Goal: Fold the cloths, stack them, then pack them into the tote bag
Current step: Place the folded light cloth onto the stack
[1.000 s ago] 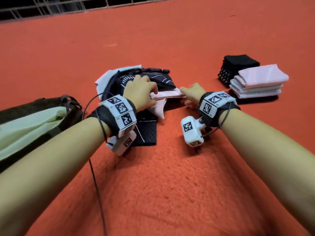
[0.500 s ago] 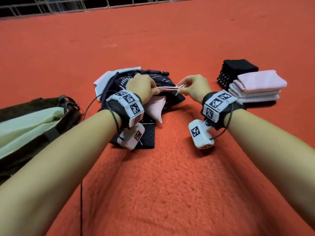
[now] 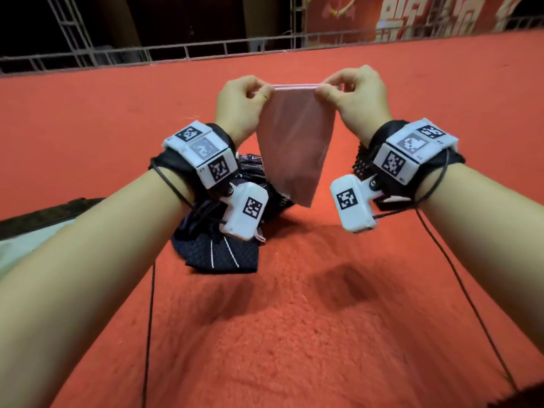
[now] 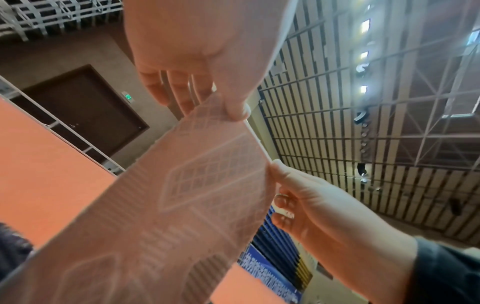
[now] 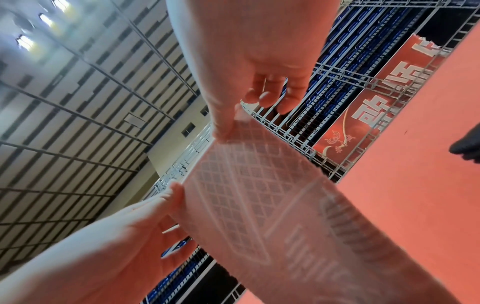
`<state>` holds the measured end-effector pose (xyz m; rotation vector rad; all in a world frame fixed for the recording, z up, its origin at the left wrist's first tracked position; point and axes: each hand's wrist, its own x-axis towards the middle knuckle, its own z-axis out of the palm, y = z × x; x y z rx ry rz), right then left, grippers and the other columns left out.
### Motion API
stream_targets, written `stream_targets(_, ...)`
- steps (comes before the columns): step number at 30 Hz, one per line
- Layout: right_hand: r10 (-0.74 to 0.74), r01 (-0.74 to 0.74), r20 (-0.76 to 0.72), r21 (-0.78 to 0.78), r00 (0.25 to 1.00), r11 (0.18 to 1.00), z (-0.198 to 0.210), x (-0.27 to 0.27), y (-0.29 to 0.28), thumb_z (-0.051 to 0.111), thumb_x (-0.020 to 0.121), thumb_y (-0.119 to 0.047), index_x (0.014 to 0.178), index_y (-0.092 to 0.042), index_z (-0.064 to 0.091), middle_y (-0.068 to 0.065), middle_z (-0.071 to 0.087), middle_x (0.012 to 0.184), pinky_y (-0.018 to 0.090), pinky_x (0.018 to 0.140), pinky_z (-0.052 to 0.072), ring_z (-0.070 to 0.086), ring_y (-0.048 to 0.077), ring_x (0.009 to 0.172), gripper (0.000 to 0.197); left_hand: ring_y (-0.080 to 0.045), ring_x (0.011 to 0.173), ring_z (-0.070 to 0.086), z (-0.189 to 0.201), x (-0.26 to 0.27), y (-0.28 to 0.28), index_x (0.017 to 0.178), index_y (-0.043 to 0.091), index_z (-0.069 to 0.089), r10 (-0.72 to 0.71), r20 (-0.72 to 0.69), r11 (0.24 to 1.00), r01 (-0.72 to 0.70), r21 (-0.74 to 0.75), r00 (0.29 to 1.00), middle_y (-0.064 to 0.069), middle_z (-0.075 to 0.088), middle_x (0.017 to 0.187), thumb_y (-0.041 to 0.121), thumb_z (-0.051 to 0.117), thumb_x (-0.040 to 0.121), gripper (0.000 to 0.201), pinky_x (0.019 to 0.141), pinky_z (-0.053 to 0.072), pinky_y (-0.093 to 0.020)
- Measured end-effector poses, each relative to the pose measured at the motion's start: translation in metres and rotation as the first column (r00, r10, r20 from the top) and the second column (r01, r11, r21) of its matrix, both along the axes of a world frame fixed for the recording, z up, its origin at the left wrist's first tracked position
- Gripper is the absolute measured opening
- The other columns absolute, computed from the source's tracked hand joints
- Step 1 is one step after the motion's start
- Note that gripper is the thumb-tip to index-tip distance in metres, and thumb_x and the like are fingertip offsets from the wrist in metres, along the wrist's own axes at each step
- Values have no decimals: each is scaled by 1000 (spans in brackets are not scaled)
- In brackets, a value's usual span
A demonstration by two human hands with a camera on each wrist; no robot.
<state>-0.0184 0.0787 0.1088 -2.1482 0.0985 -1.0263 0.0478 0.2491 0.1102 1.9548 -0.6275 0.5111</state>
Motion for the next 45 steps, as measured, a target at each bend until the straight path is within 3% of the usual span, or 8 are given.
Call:
stream_targets(12,-65,-14,-295,-258,953,966,9,-70,-13,68,78,-45,90,-21,73,1,65,81,28,73,46,60,15,83,28,14,46,45,11,-48,-30,95,10,68,-232,-11,951,229,210,973,13,51,65,17,57,92,13,51,34,-6)
stream_targets(16,-37,-34,-255,-271,966,962,15,-83,-12,67,83,-33,87,-12,74,6,66,78,23,67,45,59,15,77,23,9,58,49,3,-58,-42,83,12,65,-299,-146,951,306,33,943,5,57,70,23,57,93,17,66,45,-16)
stream_targets(19,-18,-34,-208,-242,978,970,19,-90,-16,68,83,-29,86,-11,74,3,63,73,6,49,35,54,7,72,19,-17,83,54,-11,-61,-46,93,5,64,-401,-331,916,368,-160,854,-11,59,89,51,58,82,48,79,48,-39)
stream_targets(24,3,-9,-87,-66,996,998,20,-97,-31,67,84,-25,88,-9,74,0,62,75,10,57,39,47,-5,55,18,-23,90,63,-51,-64,-49,99,11,61,-522,-570,843,484,-232,635,-13,66,103,55,50,83,47,83,51,-35)
stream_targets(28,-15,17,-16,140,1000,990,15,-103,-49,66,84,-20,86,-5,72,-5,57,64,18,57,42,44,-4,53,16,-8,68,66,-82,-67,-44,88,12,64,-541,-688,791,571,-221,484,4,72,77,39,74,62,39,66,53,-20)
stream_targets(31,-46,50,-22,251,999,967,2,-109,-64,65,85,-18,84,-4,71,-13,55,54,19,52,41,44,-1,54,16,-12,76,63,-102,-65,-39,86,15,65,-475,-753,816,548,-184,455,1,68,83,29,86,53,41,79,49,-27)
stream_targets(37,-168,228,-166,474,972,851,-53,-113,-98,66,80,-15,52,-17,55,-17,39,31,15,41,33,35,-3,42,30,-8,66,66,-124,-67,-27,91,10,60,-551,-801,824,307,-477,232,1,66,72,2,46,93,17,62,57,-22)
stream_targets(45,-148,425,-525,457,838,781,-161,-119,-113,68,83,-20,90,-4,69,9,57,79,26,57,39,49,17,65,18,-6,60,66,-148,-61,-36,86,6,59,-429,-813,879,-26,-476,393,1,70,62,6,51,94,11,50,53,-14)
